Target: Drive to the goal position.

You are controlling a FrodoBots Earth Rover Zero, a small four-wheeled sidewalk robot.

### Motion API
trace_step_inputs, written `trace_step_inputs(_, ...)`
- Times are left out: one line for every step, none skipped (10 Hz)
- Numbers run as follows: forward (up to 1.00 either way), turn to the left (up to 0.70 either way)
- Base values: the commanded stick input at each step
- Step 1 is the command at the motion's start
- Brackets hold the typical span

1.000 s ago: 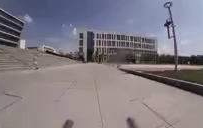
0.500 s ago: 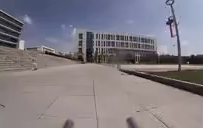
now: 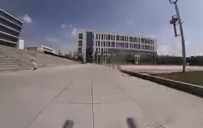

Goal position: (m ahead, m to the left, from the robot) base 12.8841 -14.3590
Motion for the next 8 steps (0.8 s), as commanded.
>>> trace_step_inputs(0.7,0.01)
trace_step_inputs(0.7,0.14)
trace_step_inputs(0.7,0.35)
trace_step_inputs(0.7,0.35)
trace_step_inputs(0.7,0.35)
trace_step_inputs(0.7,0.35)
trace_step_inputs(0.7,0.19)
trace_step_inputs(0.7,0.02)
